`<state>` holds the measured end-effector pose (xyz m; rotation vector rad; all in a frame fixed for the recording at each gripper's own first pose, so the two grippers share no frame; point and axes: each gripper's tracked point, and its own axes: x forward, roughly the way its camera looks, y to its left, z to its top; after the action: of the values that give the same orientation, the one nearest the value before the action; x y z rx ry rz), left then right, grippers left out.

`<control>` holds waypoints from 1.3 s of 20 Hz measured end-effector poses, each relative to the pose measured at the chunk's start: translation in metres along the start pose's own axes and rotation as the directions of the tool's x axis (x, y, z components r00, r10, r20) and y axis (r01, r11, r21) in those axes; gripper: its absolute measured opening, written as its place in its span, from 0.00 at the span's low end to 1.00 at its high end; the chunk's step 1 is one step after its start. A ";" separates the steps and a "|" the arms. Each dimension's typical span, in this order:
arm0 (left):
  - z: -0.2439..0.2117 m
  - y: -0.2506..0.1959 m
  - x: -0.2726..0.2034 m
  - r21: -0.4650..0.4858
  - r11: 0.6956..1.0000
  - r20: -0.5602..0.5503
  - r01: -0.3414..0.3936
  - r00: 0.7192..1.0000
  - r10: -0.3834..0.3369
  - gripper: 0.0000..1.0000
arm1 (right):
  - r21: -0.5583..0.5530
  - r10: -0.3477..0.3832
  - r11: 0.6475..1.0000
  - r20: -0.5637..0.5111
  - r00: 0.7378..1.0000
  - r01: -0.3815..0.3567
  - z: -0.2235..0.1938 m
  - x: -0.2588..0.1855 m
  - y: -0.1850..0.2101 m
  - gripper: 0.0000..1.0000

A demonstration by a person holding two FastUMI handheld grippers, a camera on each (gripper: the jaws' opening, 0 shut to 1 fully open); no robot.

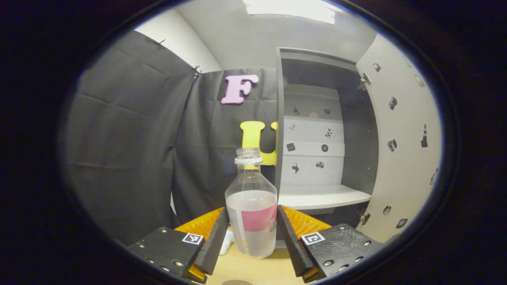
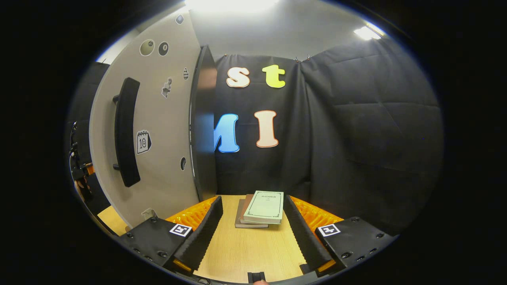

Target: Open the cabinet door with the right hand, grasp the bottle in the cabinet with the left hand and place it on the coaster, then close the cabinet door with the right hand.

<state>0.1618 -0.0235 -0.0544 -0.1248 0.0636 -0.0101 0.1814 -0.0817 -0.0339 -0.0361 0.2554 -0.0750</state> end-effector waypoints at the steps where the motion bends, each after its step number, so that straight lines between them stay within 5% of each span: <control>1: -0.010 0.005 -0.005 -0.015 1.000 -0.009 -0.005 1.000 0.005 0.72 | -0.003 0.004 1.000 0.000 1.000 -0.004 -0.001 -0.002 0.001 1.00; 26: -0.257 0.056 -0.027 -0.053 0.989 -0.264 -0.137 0.957 0.118 0.72 | -0.104 -0.040 0.994 -0.070 0.997 0.033 -0.037 -0.015 0.008 0.99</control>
<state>0.1187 0.0004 -0.3143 -0.1900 0.3356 0.1050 0.1585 -0.0737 -0.0663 -0.1410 0.3305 -0.0999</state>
